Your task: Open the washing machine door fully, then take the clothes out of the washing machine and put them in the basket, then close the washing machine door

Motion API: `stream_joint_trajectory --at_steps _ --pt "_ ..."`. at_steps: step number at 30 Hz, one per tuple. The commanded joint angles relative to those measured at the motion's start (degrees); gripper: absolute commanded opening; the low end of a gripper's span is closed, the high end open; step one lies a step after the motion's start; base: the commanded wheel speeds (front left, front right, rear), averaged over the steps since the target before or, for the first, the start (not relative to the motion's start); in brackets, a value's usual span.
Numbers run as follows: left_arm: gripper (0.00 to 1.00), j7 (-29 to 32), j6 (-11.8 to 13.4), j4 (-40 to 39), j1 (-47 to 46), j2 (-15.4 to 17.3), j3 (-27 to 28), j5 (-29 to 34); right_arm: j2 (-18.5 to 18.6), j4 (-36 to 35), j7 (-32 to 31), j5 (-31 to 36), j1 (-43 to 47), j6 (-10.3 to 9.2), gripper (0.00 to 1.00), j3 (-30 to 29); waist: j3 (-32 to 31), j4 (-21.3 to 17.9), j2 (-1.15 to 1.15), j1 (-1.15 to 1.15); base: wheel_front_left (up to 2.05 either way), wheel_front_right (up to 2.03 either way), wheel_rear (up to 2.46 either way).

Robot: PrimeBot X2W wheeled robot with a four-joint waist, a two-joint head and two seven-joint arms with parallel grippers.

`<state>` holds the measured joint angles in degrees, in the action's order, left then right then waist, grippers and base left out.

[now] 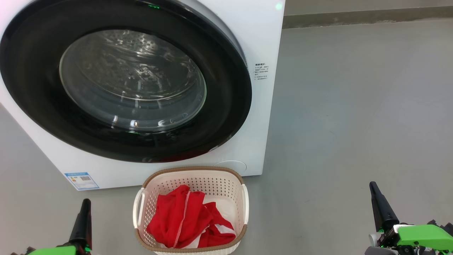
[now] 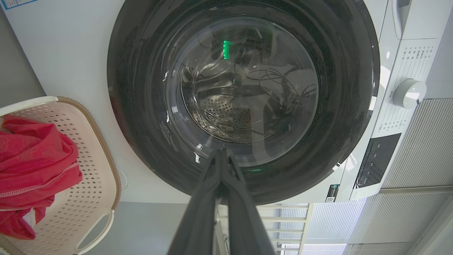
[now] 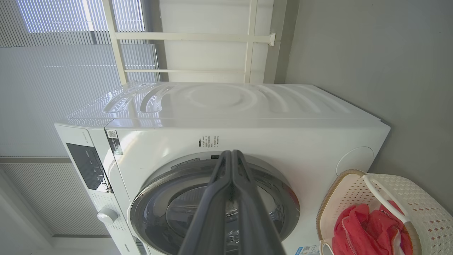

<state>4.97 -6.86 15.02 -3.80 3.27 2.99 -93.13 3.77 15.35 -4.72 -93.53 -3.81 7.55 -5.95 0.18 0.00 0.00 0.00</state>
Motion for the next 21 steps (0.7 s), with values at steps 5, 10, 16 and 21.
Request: stream_joint_trajectory --at_steps 5,10,16,21 --pt "0.0 0.39 -0.63 -1.03 -2.27 0.63 2.12 -0.2 0.36 -1.43 -0.38 -0.07 -2.22 -0.06 0.0 1.16 0.0 0.0 0.0 0.0 0.0 0.0 0.0" --pt "0.0 0.46 -0.63 -1.03 -2.27 0.57 2.21 -0.13 0.28 -1.42 -0.46 0.02 -2.22 -0.06 0.0 1.05 0.0 0.0 0.0 0.0 0.0 0.0 0.0" --pt "0.0 0.54 -0.63 -1.03 -2.28 0.5 2.31 -0.05 0.19 -1.42 -0.56 0.12 -2.23 -0.06 0.0 0.93 0.0 0.0 0.0 0.0 0.0 0.0 0.0" --pt "0.0 0.61 -0.63 -1.02 -2.29 0.44 2.39 0.02 0.13 -1.41 -0.64 0.2 -2.24 -0.06 0.0 0.84 0.0 0.0 0.0 0.0 0.0 0.0 0.0"
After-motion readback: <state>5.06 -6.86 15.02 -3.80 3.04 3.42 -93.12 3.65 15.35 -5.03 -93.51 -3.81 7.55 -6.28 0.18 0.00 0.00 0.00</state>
